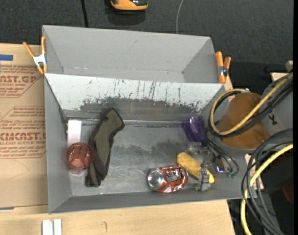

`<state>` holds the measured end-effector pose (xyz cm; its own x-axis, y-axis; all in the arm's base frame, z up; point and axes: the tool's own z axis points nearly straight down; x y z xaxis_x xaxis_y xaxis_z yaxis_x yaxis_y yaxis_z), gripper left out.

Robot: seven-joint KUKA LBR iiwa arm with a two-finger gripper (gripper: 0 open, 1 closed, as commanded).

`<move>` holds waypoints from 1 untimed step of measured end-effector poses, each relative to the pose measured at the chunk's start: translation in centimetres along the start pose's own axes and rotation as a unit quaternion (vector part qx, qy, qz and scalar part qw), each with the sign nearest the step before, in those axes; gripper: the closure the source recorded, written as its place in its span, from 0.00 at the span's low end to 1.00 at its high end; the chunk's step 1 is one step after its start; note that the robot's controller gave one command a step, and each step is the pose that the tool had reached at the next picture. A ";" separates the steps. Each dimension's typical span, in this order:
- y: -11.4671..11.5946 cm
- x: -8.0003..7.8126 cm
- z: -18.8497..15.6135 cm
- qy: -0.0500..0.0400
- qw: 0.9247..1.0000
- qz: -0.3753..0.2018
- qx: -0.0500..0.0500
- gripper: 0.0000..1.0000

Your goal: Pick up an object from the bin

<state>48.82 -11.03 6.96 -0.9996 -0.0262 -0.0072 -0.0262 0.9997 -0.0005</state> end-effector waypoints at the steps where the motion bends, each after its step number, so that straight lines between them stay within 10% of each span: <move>1: 0.9 0.2 -0.1 0.003 0.996 -0.084 0.000 1.00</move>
Offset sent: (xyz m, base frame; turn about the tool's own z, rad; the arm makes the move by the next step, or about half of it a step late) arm 0.0000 0.0000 0.0000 0.0000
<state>48.62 -10.13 7.10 -0.9812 -0.1932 -0.0015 -0.1932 0.9812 -0.0007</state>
